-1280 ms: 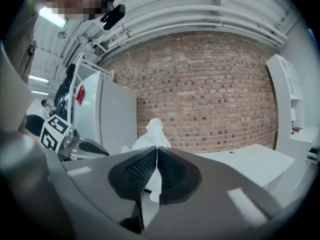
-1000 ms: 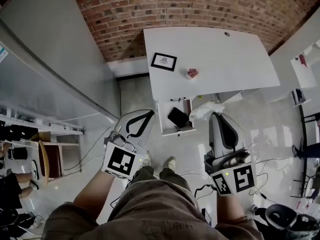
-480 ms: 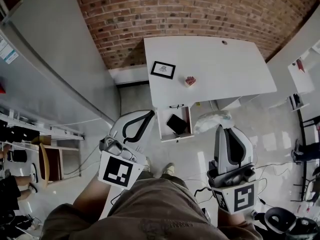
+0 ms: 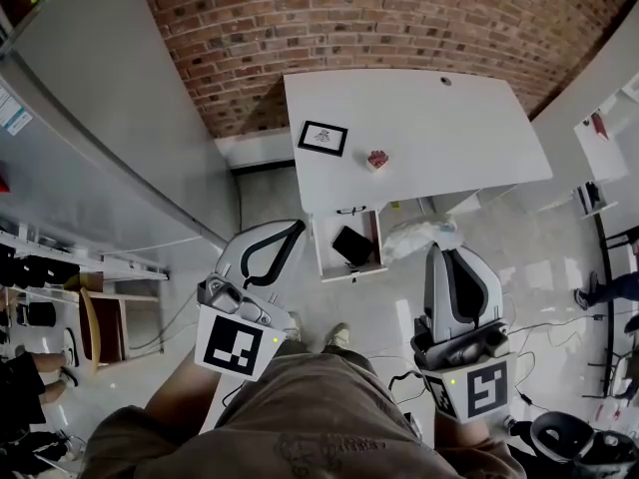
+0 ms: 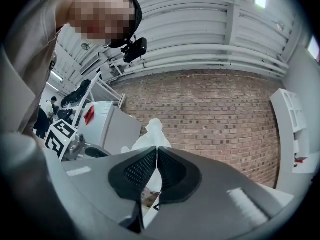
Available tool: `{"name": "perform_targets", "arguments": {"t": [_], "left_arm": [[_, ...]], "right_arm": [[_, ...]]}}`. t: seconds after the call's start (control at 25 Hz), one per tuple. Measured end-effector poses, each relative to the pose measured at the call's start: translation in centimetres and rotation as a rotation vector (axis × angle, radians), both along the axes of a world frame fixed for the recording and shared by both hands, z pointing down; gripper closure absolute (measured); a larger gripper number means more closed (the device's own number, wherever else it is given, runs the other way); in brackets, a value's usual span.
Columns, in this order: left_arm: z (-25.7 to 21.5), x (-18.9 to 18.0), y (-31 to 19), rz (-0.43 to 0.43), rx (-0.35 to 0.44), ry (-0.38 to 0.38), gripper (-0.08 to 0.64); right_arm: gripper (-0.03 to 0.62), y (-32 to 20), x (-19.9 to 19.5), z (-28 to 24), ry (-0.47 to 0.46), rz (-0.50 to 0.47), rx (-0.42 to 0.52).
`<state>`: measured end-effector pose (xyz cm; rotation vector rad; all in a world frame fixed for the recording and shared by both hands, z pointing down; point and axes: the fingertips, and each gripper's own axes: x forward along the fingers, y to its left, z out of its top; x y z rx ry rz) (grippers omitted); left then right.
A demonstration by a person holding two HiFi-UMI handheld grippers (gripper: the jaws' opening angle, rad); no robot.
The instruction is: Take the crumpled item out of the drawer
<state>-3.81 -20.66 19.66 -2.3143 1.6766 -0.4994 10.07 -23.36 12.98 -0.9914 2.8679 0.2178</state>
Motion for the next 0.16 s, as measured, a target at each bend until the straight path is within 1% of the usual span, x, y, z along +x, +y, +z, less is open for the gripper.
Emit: {"name": "perform_targets", "arguments": {"t": [0.16], "left_arm": [[0.02, -0.2, 0.04, -0.015, 0.004, 0.015, 0.56]], "right_arm": [[0.557, 0.03, 0.44, 0.74, 0.017, -0.005, -0.002]]}}
